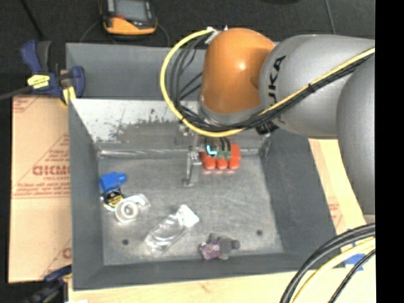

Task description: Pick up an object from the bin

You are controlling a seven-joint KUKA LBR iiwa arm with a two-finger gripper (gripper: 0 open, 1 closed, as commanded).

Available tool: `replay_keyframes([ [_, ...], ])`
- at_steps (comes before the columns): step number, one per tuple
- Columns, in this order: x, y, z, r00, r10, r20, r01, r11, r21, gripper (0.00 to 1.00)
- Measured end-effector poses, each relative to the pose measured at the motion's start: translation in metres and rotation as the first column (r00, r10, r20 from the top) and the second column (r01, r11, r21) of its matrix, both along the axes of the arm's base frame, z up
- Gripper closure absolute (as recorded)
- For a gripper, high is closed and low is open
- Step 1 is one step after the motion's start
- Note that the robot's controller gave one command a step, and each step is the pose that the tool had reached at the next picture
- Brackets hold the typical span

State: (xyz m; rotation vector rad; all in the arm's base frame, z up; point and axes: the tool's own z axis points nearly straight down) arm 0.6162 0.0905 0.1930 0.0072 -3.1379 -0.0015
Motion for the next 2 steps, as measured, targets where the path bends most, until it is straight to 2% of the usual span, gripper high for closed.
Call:
replay_keyframes([
  [1,-0.067,0.040,-0.095,0.983,0.181,0.000,-0.181,0.983,-0.001,0.00],
  [2,-0.023,0.078,-0.121,0.987,0.162,0.017,-0.162,0.987,0.004,0.00],
])
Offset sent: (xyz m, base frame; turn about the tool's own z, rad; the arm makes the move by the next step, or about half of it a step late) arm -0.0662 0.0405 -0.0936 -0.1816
